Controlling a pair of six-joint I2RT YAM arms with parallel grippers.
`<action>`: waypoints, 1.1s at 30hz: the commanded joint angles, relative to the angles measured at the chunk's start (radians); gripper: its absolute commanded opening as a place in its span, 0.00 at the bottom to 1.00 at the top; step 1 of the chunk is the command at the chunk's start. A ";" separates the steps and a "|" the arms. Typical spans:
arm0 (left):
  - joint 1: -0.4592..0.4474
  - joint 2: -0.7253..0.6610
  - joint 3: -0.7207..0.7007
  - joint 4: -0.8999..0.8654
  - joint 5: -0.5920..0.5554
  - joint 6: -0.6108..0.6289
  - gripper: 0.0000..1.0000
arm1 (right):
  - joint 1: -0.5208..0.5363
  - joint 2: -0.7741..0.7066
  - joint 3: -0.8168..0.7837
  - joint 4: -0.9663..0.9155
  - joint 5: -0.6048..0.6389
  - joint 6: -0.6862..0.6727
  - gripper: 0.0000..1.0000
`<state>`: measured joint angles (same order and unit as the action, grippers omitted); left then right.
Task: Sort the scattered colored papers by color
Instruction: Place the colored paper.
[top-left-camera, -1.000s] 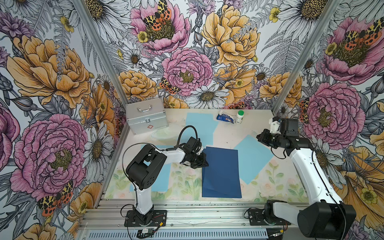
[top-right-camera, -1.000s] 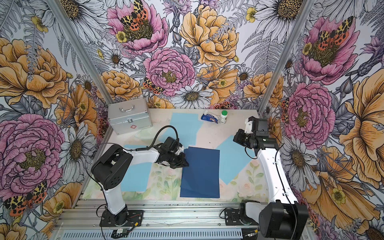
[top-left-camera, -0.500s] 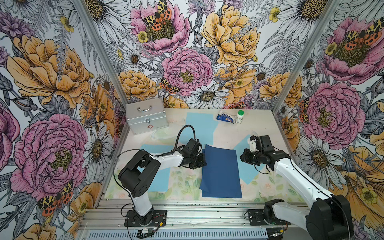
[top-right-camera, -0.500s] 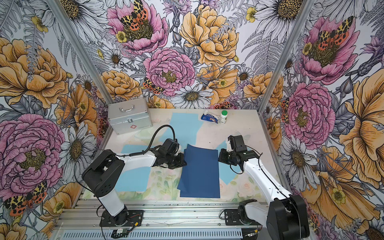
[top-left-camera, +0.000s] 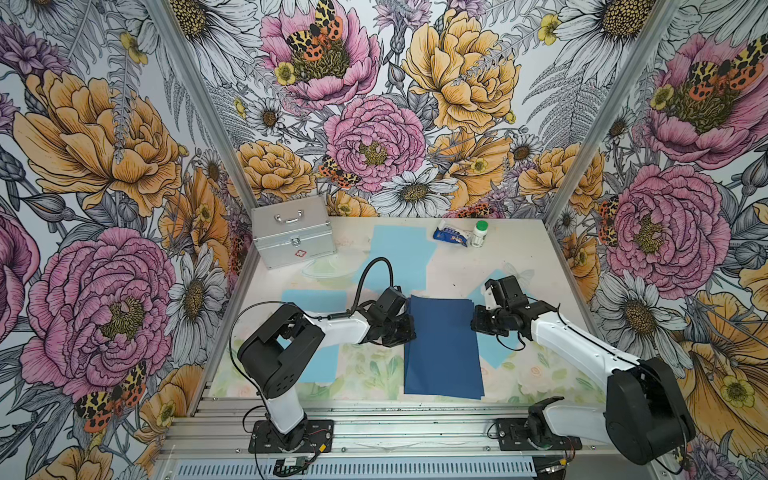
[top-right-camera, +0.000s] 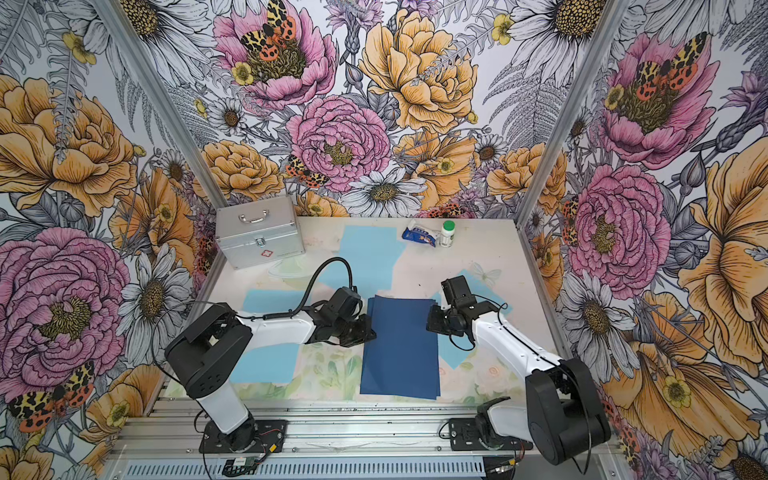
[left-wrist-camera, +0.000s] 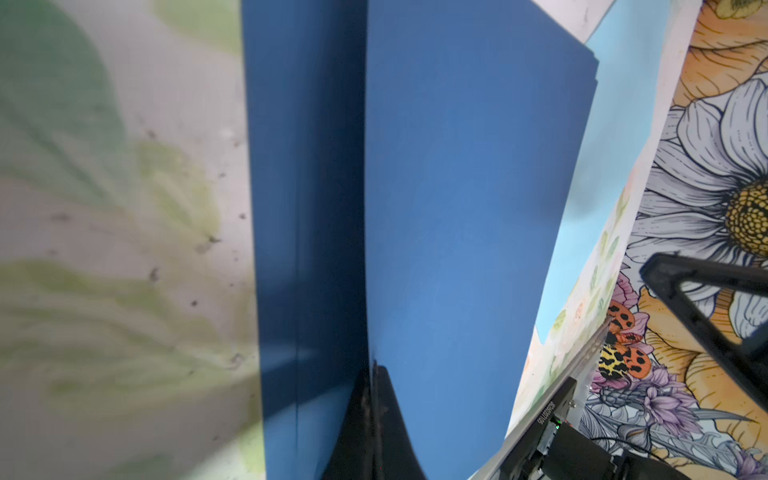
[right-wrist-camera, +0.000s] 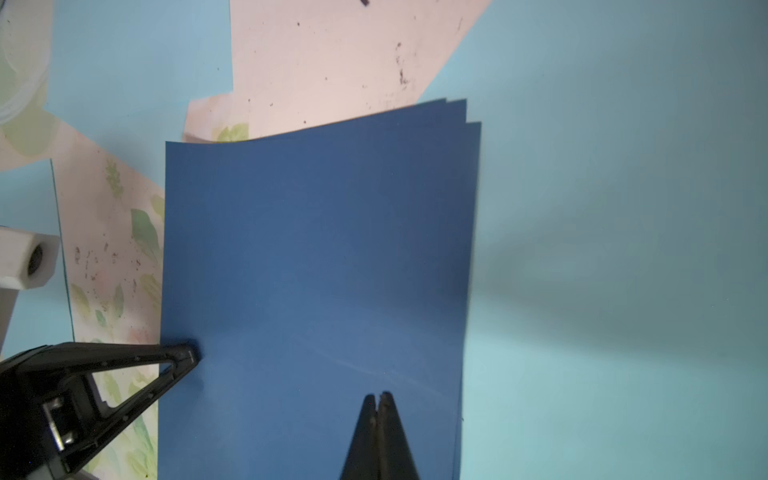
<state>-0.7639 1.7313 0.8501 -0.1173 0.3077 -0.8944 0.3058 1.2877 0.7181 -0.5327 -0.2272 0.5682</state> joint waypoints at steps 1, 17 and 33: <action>-0.003 -0.022 -0.031 0.056 -0.052 -0.035 0.00 | 0.017 0.014 -0.013 0.038 0.037 0.016 0.00; -0.030 -0.004 -0.025 0.099 -0.058 -0.053 0.00 | 0.056 0.128 -0.023 0.077 0.086 0.028 0.00; -0.028 -0.214 0.012 -0.133 -0.171 0.015 0.39 | 0.081 0.240 -0.013 0.114 0.088 0.038 0.00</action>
<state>-0.7883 1.5822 0.8234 -0.1589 0.2028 -0.9203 0.3740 1.4895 0.7044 -0.4320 -0.1600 0.5888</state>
